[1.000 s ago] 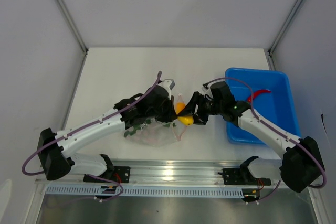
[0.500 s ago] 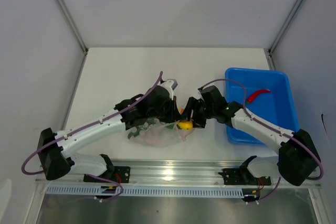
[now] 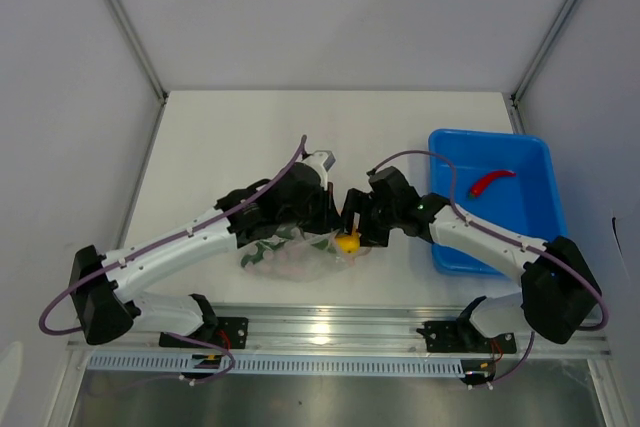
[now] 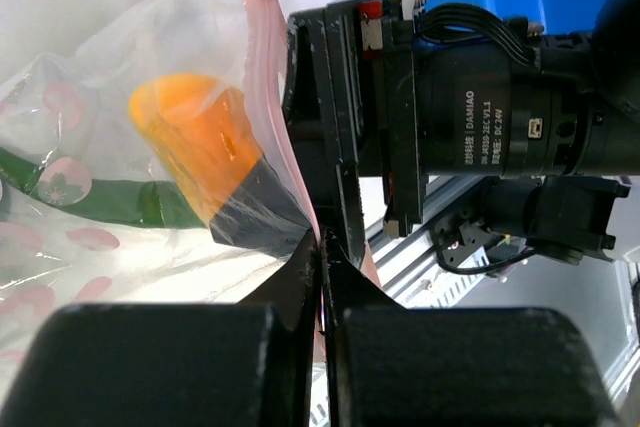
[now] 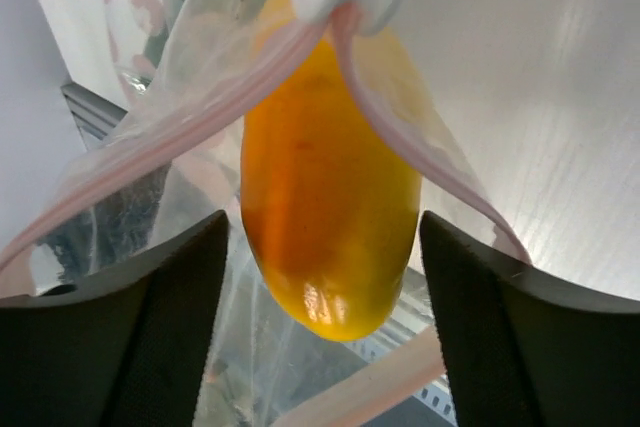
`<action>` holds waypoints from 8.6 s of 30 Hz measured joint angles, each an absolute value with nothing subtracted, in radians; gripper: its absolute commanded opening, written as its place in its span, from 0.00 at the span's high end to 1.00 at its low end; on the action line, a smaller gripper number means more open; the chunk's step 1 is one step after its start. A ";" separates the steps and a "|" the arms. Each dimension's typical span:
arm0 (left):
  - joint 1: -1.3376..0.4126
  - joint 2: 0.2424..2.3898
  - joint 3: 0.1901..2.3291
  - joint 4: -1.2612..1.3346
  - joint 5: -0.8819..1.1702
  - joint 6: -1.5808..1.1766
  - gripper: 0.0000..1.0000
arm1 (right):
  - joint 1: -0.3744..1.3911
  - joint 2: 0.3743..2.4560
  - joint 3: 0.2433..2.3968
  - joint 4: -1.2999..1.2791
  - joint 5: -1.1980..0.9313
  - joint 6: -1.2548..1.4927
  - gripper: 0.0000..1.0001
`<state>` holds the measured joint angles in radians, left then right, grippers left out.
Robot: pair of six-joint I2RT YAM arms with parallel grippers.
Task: Place the food in the zip-top bag and seal the zipper
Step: Place the fake fruit in the zipper food storage bag, then pick up the fake vegetable from the bin, then place the fake vegetable in the zipper food storage bag, then adjust the zipper food storage bag at the center of the board.
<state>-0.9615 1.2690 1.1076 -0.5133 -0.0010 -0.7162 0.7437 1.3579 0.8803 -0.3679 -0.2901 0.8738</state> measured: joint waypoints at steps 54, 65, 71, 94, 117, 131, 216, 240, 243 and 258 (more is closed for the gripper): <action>-0.970 1.225 1.072 -0.471 0.015 -0.715 0.99 | -0.149 1.599 0.978 -0.450 0.207 0.530 0.30; -0.970 1.225 1.063 -0.461 0.022 -0.715 1.00 | -0.153 1.758 1.078 -0.379 0.229 0.542 0.35; -0.970 1.225 1.059 -0.457 0.023 -0.715 0.99 | -0.153 1.807 1.129 -0.379 0.247 0.547 0.62; -0.959 1.238 1.061 -0.455 0.039 -0.714 1.00 | 0.094 1.023 1.030 -0.651 -0.201 0.435 0.83; -0.892 1.181 1.039 -0.468 0.091 -0.682 0.99 | 0.485 0.936 0.745 -0.650 -1.109 0.541 0.83; -0.891 1.077 0.962 -0.430 0.174 -0.671 0.99 | 0.488 1.203 0.762 -0.389 -1.154 0.734 0.81; -0.889 0.924 0.857 -0.461 0.211 -0.759 0.99 | 0.568 1.285 0.859 -0.348 -0.449 0.435 0.96; -0.945 0.982 0.953 -0.450 0.279 -0.654 0.99 | 0.641 0.904 0.885 -0.502 -0.384 0.945 1.00; -0.969 0.995 1.002 -0.448 0.289 -0.641 0.99 | 0.653 0.900 0.904 -0.492 -0.371 1.008 1.00; -1.002 1.011 1.080 -0.437 0.296 -0.619 0.94 | 0.667 0.823 0.984 -0.474 -0.299 1.115 1.00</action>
